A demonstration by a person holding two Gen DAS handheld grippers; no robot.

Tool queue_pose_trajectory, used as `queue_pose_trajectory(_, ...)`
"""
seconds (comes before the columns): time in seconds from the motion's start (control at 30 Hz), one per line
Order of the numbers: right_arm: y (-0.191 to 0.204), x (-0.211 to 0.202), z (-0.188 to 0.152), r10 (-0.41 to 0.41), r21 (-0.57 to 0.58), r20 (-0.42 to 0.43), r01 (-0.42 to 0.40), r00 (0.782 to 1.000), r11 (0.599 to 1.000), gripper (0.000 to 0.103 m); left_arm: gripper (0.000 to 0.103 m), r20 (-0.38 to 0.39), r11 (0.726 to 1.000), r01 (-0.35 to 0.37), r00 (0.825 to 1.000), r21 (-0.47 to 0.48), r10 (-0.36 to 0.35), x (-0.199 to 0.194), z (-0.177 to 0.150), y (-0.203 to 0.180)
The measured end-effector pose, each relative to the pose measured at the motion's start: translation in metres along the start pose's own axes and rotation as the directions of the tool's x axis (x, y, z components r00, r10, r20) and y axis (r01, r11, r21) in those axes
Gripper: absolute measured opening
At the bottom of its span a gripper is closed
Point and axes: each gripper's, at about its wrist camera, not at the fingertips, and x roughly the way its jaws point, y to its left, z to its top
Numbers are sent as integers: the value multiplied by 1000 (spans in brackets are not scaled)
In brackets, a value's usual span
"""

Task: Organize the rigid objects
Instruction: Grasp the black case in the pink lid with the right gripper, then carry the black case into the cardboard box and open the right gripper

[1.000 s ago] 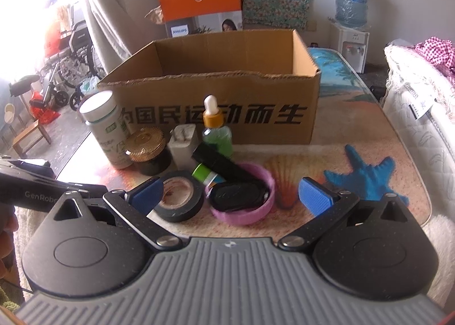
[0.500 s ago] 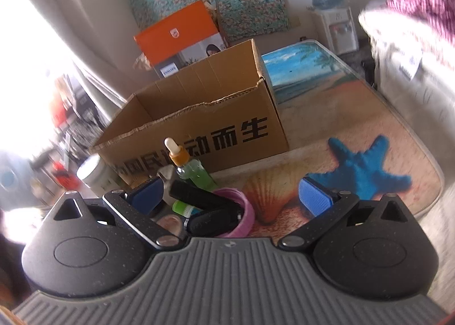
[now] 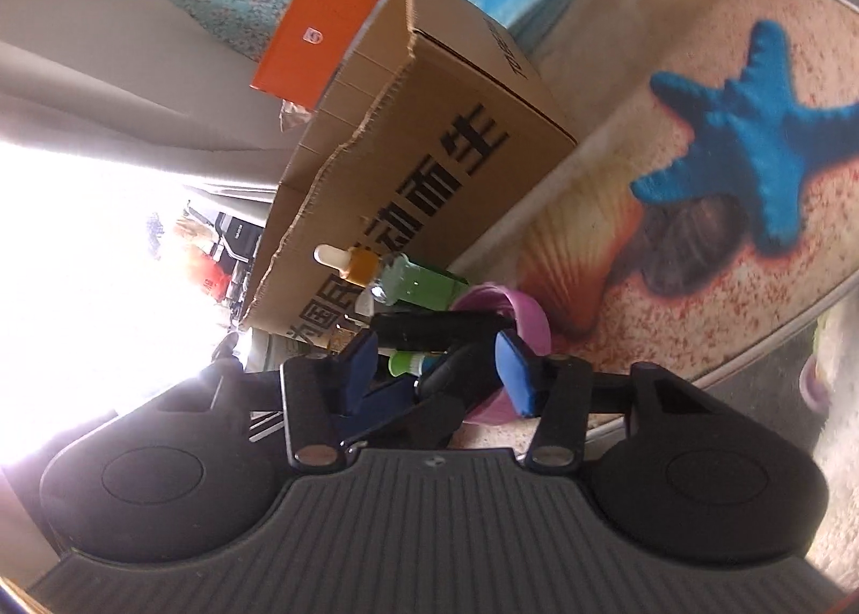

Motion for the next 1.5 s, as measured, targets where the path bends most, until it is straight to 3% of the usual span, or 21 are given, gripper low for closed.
queue_pose_trajectory(0.33,-7,8,4,17,33,-19,-16,1000,999,43,31,-25,999,22,999,-39,-22,6,4,2)
queue_pose_trajectory(0.47,-8,7,5,14,41,-21,-13,1000,999,43,18,8,1000,0,1000,27,-1,2,-1,-9)
queue_pose_trajectory(0.67,-4,1,3,-6,19,-25,6,1000,1000,43,16,43,989,-44,998,145,38,0,-6,-30)
queue_pose_trajectory(1.0,-3,3,6,-67,23,-20,67,998,997,32,19,19,994,3,1000,111,-5,10,1,-27)
queue_pose_trajectory(1.17,-5,4,9,-81,26,-19,81,997,996,24,18,50,991,-21,999,130,14,8,-1,-31)
queue_pose_trajectory(1.37,2,-6,5,-63,13,8,63,998,998,23,18,92,990,-28,996,138,15,-6,-3,-35)
queue_pose_trajectory(1.5,23,-19,3,-46,-51,39,48,998,998,23,18,161,987,-55,987,150,30,-31,-1,-38)
